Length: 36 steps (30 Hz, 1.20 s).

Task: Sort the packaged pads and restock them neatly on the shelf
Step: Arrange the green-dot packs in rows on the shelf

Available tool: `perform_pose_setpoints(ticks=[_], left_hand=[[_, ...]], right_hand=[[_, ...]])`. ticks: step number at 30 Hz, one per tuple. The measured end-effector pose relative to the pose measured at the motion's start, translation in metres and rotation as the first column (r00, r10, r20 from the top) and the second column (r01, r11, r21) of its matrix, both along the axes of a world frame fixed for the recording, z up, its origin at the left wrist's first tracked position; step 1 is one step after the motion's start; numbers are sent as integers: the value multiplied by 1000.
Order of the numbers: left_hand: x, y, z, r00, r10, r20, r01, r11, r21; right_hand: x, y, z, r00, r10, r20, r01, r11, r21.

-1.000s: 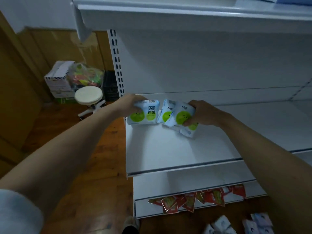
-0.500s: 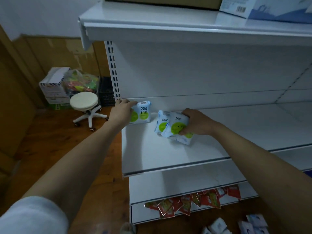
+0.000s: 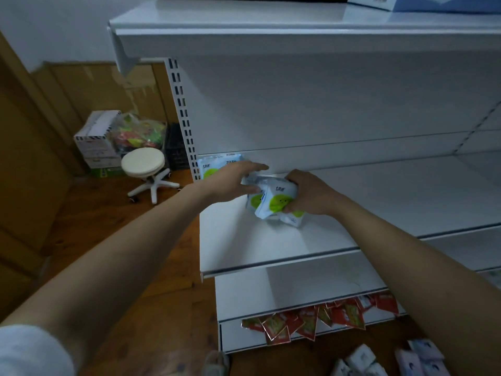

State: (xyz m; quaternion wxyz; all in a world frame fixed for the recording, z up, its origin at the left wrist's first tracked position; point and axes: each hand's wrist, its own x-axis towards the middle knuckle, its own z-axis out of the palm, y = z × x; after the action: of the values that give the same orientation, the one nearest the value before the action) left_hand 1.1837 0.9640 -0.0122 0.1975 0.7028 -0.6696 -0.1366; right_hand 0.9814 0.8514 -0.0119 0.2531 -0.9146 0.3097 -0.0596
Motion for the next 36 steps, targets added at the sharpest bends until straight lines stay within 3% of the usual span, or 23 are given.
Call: perform_pose_setpoints(ticks=[3,6,10,12,16,20,25,30,36], left_hand=[[-18,-4,-5,998,52,36,-54,996,74],[-23,-8,-10,991,123,53,-124,992,13],[-11,-29,0,971,236,29,-232,967,-106],[-6,-42,4,959,282,30,-277,953,-123],[6,-64,-3,941,327,84,-317,942,-114],[19,-77,-16,910,397,118,-381,914,-141],[26,-86,-27,905,383,185,-344,915,-213],[29,-90,-32,878,365,310,-290,920,-263],[20,-79,-35,826,357,435,-297,933,-202]], right_hand=[[-2,1,1,999,35,-21,-36,999,-25],[-6,0,-2,999,52,-15,-53,998,-37],[-13,-18,7,987,-112,112,125,986,-113],[-17,-30,13,981,-186,56,192,969,-153],[-16,-55,13,973,-194,-129,163,963,-213],[-7,-79,4,975,-190,-118,162,963,-218],[11,-106,-7,974,-210,-84,184,952,-245],[45,-119,-25,946,-302,-117,230,882,-411],[48,-97,-33,948,-317,-20,274,848,-454]])
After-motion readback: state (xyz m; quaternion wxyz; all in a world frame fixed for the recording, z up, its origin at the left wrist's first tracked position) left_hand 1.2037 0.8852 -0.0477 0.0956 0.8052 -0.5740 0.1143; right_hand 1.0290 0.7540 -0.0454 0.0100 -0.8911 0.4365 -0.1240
